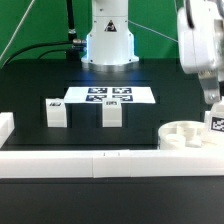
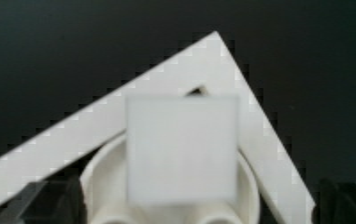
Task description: Assemble stool
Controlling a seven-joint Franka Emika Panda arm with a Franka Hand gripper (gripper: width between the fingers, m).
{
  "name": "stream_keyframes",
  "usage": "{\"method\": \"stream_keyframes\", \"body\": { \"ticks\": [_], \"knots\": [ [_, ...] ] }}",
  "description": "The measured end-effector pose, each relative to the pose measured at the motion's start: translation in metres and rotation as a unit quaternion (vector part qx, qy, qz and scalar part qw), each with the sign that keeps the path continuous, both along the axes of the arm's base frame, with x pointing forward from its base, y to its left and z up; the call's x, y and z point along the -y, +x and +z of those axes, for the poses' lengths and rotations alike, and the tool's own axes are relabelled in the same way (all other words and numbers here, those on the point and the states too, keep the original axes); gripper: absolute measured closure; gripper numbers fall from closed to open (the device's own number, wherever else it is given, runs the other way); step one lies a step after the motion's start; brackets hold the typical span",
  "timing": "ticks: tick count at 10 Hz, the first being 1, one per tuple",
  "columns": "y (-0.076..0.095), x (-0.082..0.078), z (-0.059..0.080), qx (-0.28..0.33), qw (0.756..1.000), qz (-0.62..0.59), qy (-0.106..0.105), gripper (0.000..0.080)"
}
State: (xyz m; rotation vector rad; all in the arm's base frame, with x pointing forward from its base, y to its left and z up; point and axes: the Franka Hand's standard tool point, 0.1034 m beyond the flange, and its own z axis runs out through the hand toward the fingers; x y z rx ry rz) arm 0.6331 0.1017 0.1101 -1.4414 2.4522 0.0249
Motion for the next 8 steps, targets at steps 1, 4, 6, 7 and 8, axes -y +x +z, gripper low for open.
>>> {"method": "stream_keyframes", "body": {
  "ticks": [1, 4, 6, 7, 8],
  "knots": [
    [0.0055, 0.0082, 0.0080, 0.004, 1.000, -0.003, 0.001, 0.0151],
    [0.0034, 0.0051, 0.0013, 0.002, 1.000, -0.001, -0.003, 0.0150],
    [0.0030, 0.0051, 0.0004, 0.001, 1.000, 0.000, -0.003, 0.0150],
    [0.0029, 0.0052, 0.0002, 0.001, 1.000, 0.000, -0.003, 0.0150],
    [0.0029, 0.0052, 0.0000, 0.001, 1.000, 0.000, -0.003, 0.0150]
  ]
}}
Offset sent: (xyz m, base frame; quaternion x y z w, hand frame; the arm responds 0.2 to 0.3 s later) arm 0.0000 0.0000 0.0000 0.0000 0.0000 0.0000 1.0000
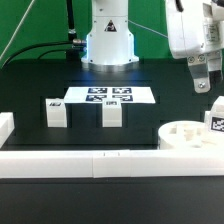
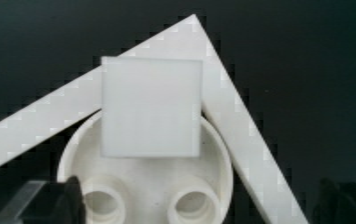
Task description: Assemble stool
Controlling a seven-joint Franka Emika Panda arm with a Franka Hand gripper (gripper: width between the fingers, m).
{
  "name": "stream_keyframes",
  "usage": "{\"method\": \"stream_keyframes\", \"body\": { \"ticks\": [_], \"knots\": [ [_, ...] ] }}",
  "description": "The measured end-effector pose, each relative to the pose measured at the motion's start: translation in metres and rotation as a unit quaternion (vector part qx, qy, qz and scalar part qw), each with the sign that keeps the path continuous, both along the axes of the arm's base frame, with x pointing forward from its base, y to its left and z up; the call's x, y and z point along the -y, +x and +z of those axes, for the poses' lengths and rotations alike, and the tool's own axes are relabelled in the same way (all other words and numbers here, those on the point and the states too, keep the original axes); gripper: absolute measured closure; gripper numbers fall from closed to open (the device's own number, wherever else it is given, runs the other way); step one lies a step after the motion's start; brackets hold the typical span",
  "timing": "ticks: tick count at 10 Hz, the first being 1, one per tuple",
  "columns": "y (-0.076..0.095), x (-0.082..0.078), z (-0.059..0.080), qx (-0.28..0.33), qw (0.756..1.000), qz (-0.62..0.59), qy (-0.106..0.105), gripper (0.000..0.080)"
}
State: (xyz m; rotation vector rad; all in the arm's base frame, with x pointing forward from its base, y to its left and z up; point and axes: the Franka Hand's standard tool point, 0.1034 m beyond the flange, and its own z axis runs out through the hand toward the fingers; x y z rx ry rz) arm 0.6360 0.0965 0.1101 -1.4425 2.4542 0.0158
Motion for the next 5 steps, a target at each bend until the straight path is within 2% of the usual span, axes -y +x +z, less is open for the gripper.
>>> {"method": "stream_keyframes", "body": {
  "ticks": [1, 3, 4, 5],
  "knots": [
    [-0.001, 0.001, -0.001, 0.001, 1.000, 0.006, -0.002, 0.0150],
    [-0.014, 0.030, -0.006, 0.039, 0.989, 0.130, -0.055, 0.0150],
    [-0.017, 0.041, -0.006, 0.059, 0.973, 0.203, -0.091, 0.0150],
    [-0.020, 0.042, -0.009, 0.067, 0.971, 0.203, -0.104, 0.0150]
  ]
}}
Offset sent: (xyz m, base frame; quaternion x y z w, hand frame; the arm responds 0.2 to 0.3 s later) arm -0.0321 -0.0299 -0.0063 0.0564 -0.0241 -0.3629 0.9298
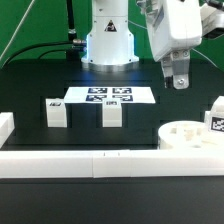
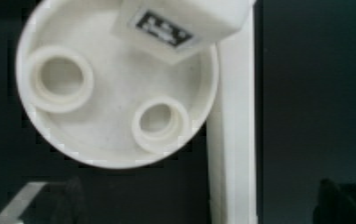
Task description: Assemble stool
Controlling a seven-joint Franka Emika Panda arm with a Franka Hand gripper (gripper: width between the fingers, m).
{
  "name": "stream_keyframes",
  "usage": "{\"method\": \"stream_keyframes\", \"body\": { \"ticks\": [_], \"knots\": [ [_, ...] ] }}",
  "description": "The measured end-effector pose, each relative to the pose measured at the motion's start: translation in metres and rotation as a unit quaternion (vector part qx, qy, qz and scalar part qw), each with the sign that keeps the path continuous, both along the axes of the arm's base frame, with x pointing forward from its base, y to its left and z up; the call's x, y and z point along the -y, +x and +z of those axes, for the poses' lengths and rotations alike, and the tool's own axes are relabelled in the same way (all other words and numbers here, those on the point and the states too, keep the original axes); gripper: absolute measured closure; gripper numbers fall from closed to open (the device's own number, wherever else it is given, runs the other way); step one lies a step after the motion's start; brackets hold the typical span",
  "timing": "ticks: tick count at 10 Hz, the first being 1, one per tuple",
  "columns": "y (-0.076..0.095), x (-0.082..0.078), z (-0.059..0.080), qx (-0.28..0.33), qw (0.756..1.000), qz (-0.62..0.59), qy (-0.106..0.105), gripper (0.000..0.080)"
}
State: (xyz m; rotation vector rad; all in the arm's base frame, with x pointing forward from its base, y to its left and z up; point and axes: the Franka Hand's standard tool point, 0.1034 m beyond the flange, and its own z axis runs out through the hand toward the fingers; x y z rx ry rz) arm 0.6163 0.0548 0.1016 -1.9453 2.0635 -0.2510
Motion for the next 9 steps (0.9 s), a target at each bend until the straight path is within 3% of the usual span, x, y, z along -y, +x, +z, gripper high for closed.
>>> {"method": "stream_keyframes", "body": {
  "ticks": [1, 2, 4, 5, 6, 7, 8, 9],
  "knots": [
    [0.002, -0.011, 0.004, 0.001, 1.000, 0.009, 0.001, 0.0150],
    [0.002, -0.008, 0.004, 0.006, 0.998, 0.063, -0.019, 0.0150],
    [0.001, -0.007, 0.002, 0.008, 0.992, 0.117, -0.039, 0.0150],
    [0.001, -0.001, 0.000, 0.016, 0.982, 0.175, -0.064, 0.0150],
    [-0.005, 0.026, -0.007, 0.027, 0.962, 0.249, -0.106, 0.0150],
    [-0.010, 0.047, -0.013, 0.019, 0.946, 0.304, -0.113, 0.0150],
    [-0.011, 0.057, -0.014, 0.009, 0.938, 0.333, -0.096, 0.0150],
    [-0.011, 0.060, -0.014, 0.004, 0.926, 0.363, -0.098, 0.0150]
  ]
}}
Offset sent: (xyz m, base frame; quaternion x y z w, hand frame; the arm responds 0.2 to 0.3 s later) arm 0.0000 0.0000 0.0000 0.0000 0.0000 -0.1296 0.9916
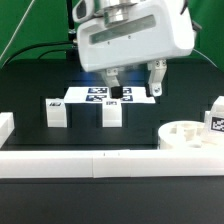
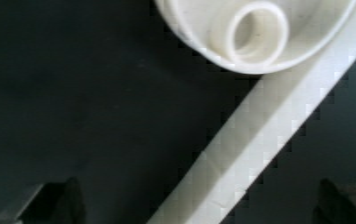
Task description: Assemble stool
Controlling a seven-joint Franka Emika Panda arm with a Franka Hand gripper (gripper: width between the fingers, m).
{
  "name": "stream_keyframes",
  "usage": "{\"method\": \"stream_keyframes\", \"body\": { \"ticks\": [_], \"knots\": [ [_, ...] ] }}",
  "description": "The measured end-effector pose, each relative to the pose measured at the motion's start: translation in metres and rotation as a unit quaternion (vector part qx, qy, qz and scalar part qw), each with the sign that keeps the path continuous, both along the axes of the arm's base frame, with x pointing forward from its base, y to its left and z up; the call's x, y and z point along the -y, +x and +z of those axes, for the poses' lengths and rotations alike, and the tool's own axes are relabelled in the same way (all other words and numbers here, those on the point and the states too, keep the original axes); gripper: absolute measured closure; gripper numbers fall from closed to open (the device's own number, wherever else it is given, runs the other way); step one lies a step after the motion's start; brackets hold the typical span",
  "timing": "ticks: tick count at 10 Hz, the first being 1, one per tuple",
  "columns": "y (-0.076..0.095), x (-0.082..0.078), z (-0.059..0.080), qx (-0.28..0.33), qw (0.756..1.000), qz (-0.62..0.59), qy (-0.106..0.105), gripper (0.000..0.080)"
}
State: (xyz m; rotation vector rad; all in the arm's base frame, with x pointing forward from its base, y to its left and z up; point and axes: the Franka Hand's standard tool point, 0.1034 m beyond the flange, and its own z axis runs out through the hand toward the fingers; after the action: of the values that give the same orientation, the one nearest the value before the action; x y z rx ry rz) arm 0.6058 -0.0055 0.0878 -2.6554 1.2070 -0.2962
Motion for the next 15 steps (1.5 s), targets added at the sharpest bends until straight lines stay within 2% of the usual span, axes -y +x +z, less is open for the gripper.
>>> {"method": "stream_keyframes", "body": {
  "ticks": [1, 5, 7, 9, 10, 12, 13, 14, 15],
  "knots": [
    [-0.001, -0.006, 0.000, 0.003, 0.999, 0.030, -0.018, 0.0150],
    [-0.001, 0.004, -0.003, 0.009, 0.985, 0.160, -0.063, 0.0150],
    [-0.018, 0.010, -0.015, -0.045, 0.969, 0.238, -0.043, 0.0150],
    [-0.019, 0.015, -0.015, -0.046, 0.955, 0.289, -0.052, 0.0150],
    [-0.021, 0.014, -0.015, -0.054, 0.955, 0.290, -0.042, 0.0150],
    [-0.024, 0.016, -0.018, -0.061, 0.954, 0.292, -0.037, 0.0150],
    [-0.042, 0.018, -0.027, -0.126, 0.940, 0.317, 0.008, 0.0150],
    [-0.046, 0.027, -0.027, -0.188, 0.922, 0.338, 0.032, 0.0150],
    [-0.047, 0.030, -0.026, -0.236, 0.903, 0.355, 0.043, 0.0150]
  ]
}}
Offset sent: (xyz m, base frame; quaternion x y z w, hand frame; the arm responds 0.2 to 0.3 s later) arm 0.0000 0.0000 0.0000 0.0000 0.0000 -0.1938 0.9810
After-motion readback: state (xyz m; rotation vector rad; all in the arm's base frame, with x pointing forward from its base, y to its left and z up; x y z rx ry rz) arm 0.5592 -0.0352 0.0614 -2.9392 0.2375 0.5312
